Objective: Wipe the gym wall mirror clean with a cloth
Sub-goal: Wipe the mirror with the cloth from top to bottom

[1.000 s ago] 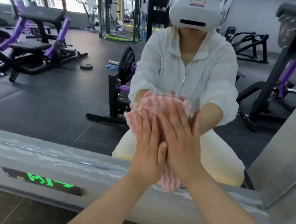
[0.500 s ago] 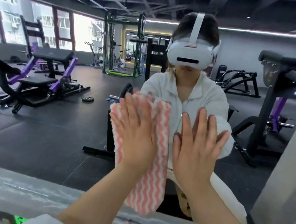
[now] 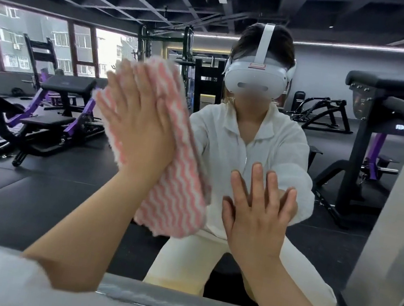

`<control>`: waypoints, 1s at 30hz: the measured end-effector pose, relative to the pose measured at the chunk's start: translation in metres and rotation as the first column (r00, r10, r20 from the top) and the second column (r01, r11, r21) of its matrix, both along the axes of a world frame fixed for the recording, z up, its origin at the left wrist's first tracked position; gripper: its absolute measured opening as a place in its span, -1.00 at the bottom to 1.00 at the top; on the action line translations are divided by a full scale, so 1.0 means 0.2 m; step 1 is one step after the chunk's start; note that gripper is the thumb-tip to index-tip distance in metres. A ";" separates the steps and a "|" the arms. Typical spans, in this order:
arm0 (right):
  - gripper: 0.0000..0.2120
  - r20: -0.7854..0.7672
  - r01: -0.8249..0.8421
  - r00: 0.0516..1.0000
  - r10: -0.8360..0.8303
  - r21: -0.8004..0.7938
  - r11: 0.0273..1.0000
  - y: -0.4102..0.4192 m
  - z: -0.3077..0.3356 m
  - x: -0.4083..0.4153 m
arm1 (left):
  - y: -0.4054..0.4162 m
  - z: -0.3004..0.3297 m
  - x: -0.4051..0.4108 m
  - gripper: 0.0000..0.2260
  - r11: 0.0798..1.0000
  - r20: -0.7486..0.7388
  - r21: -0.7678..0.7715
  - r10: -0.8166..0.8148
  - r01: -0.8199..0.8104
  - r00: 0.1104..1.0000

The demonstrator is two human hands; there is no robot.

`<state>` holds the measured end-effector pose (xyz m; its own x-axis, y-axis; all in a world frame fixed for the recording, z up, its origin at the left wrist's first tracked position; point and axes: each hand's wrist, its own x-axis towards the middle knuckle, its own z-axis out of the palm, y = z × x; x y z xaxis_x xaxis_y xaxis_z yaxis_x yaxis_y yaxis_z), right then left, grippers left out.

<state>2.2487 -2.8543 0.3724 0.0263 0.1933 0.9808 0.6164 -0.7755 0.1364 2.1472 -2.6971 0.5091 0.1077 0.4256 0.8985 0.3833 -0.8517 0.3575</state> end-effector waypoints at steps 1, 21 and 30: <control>-0.42 -0.005 0.005 1.000 -0.005 -0.003 1.000 0.00 0.00 0.00 | -0.05 0.07 0.03 -0.48 0.999 0.020 -0.037 0.018 -0.018 1.000; -0.55 -0.131 -0.130 0.983 0.126 -0.027 0.991 -0.10 0.06 -0.12 | 0.14 -0.12 -0.09 -0.43 0.915 0.134 -0.403 0.078 -0.017 0.988; -0.59 -0.342 -0.235 0.841 0.418 0.466 0.853 -0.28 0.03 -0.22 | -0.46 -0.25 0.28 -0.51 0.830 -0.347 0.467 -0.147 0.307 0.926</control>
